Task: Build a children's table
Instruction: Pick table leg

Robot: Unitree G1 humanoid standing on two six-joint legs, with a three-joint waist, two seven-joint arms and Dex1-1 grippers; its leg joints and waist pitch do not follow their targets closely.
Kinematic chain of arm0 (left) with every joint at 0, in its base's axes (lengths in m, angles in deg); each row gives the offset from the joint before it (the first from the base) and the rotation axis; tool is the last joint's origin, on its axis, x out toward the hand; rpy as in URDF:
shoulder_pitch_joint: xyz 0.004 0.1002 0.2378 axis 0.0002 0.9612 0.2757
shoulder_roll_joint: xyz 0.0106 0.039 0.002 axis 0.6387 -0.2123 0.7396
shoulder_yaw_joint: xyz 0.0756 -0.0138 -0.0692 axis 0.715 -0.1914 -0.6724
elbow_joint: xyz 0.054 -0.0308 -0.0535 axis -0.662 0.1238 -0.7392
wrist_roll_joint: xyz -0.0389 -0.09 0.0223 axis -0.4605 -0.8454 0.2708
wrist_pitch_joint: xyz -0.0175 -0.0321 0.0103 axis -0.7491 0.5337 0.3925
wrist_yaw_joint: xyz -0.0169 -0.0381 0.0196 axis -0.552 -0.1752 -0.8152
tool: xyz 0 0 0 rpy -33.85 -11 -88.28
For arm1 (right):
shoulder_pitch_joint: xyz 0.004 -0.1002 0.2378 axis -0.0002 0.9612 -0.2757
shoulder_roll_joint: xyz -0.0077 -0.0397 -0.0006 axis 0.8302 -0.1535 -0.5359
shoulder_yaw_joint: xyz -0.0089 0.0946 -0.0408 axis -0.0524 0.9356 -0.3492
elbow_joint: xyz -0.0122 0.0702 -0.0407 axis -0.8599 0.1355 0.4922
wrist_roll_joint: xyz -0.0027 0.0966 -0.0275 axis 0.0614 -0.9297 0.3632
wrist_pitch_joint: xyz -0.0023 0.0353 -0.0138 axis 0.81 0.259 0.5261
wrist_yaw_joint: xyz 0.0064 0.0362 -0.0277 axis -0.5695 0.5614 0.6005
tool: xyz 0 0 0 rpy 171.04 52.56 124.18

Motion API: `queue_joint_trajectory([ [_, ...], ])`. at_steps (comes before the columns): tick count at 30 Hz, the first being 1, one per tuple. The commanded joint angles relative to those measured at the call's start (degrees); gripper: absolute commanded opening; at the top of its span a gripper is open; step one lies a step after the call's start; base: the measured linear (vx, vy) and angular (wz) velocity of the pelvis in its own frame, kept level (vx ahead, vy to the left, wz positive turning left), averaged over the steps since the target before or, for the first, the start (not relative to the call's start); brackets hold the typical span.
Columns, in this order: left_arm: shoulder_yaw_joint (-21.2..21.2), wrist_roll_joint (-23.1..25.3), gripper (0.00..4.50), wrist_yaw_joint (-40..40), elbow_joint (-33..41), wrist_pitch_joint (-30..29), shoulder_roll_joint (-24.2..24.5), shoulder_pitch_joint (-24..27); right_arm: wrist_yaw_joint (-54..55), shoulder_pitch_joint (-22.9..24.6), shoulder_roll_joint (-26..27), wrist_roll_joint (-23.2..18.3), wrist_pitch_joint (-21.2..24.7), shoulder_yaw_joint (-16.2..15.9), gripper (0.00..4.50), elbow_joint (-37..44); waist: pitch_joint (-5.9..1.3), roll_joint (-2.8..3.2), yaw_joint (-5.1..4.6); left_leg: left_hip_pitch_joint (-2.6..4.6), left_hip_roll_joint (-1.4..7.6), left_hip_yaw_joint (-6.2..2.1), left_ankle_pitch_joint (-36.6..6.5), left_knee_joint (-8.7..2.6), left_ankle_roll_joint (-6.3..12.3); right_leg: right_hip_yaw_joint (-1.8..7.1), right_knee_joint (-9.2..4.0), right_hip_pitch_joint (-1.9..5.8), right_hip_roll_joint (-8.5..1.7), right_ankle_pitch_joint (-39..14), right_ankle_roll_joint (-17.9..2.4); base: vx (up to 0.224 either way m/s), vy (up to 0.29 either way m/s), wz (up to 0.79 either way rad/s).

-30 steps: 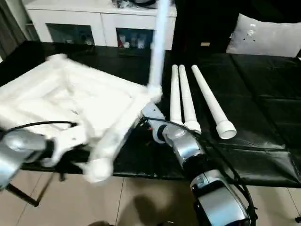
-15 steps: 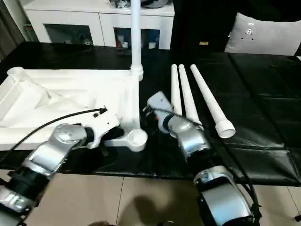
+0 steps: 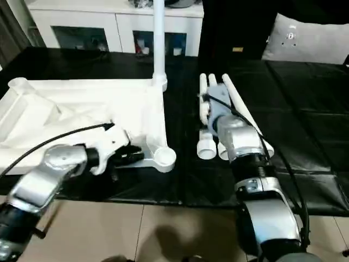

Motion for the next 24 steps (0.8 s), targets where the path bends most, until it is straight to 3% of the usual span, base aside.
queue_joint_trajectory([
  [1,-0.7,-0.7,1.31,0.9,1.8,-1.3,0.6,0.1,0.5,-1.3,0.4,-1.3,2.5,1.4,4.5,-0.6,-3.95,-0.08,0.18,0.48,5.99,-2.45,-5.2,-4.28,1.2,5.04,-3.58,3.77,-6.59,-12.6,-10.8,0.0,0.0,0.0],
  [4,-1.0,-1.1,1.64,0.8,3.5,-2.3,0.8,0.0,-1.5,-1.3,1.6,-3.6,4.5,3.3,4.5,-1.7,-4.04,-0.1,0.17,0.37,6.01,-2.54,-4.5,-4.26,1.35,4.98,-3.43,3.89,-6.62,-12.2,-10.6,0.0,0.0,0.0],
  [10,-0.2,-0.6,1.92,0.4,3.9,-2.9,0.5,-1.0,-2.9,-1.9,2.1,-3.9,4.5,2.7,4.5,-4.0,-4.06,0.21,0.07,0.42,6.03,-2.56,-4.6,-4.25,0.98,4.88,-3.36,3.78,-6.43,-11.1,-10.9,0.0,0.0,0.0],
  [12,0.2,-0.3,2.21,0.4,3.7,-3.0,0.5,-1.2,-2.9,-2.7,2.0,-3.6,4.8,2.5,4.5,-6.1,-4.07,0.36,0.12,0.44,5.95,-2.51,-4.9,-4.21,0.75,4.9,-3.37,3.8,-6.44,-10.9,-11.1,0.0,0.0,0.0],
  [15,0.6,-0.1,2.21,0.6,3.8,-3.0,0.6,-1.2,-3.0,-3.8,1.8,-3.6,5.0,3.1,4.5,-9.1,-4.08,0.22,0.08,0.4,5.93,-2.5,-5.1,-4.18,0.64,4.87,-3.4,3.86,-6.49,-11.0,-11.5,0.0,0.0,0.0],
  [18,0.8,0.0,2.24,0.6,4.0,-3.3,0.6,-1.2,-3.8,-4.9,1.4,-3.6,4.9,3.2,4.32,-11.9,-4.18,0.16,0.14,0.4,5.99,-2.52,-4.5,-4.12,0.85,4.87,-3.16,3.9,-6.51,-10.1,-11.8,0.0,0.0,0.0],
  [20,1.0,0.0,2.26,0.6,4.1,-3.6,0.6,-1.3,-4.9,-5.7,1.1,-3.2,4.6,2.6,3.97,-13.9,-4.15,0.05,0.12,0.36,6.01,-2.49,-4.5,-4.11,1.03,4.85,-3.11,3.91,-6.52,-10.2,-11.9,0.0,0.0,0.0],
  [24,1.3,-0.1,2.26,0.7,4.4,-3.8,0.5,-1.2,-5.3,-6.9,1.0,-3.5,3.9,3.2,3.84,-17.2,-4.1,0.01,0.16,0.35,5.98,-2.46,-4.9,-4.03,1.09,4.83,-3.26,3.86,-6.62,-11.6,-11.9,0.0,0.0,0.0],
])
